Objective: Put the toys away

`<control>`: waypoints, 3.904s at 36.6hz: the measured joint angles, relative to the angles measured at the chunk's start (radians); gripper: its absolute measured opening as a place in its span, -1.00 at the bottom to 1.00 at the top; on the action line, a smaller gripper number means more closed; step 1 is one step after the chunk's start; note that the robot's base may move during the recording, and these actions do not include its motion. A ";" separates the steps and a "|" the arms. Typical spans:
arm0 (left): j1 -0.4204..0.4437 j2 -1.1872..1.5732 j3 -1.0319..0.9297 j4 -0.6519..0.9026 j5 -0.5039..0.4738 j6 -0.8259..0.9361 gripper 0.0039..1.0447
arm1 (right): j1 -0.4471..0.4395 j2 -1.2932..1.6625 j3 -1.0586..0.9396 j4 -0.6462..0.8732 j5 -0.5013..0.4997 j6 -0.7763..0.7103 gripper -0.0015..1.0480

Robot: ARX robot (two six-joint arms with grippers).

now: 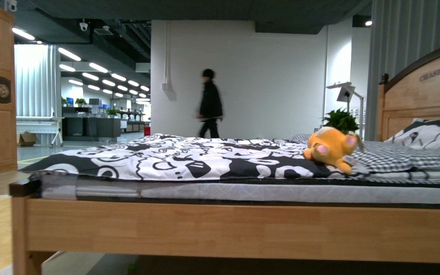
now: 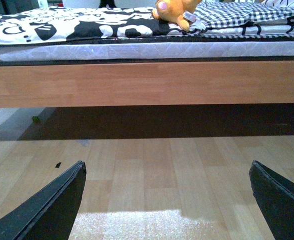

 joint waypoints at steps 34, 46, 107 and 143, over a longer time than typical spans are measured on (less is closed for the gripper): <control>0.000 0.000 0.000 0.000 -0.003 0.000 0.89 | 0.001 0.000 0.000 0.000 -0.002 0.000 0.88; 0.000 -0.001 0.000 0.000 -0.002 0.000 0.89 | 0.001 0.000 0.000 -0.001 0.000 0.000 0.88; 0.000 0.000 0.000 0.000 0.000 0.000 0.89 | -0.160 1.009 0.550 0.779 -0.208 0.156 0.88; 0.000 0.000 0.000 0.000 0.000 0.000 0.89 | -0.267 1.566 1.046 0.575 -0.287 -0.380 0.88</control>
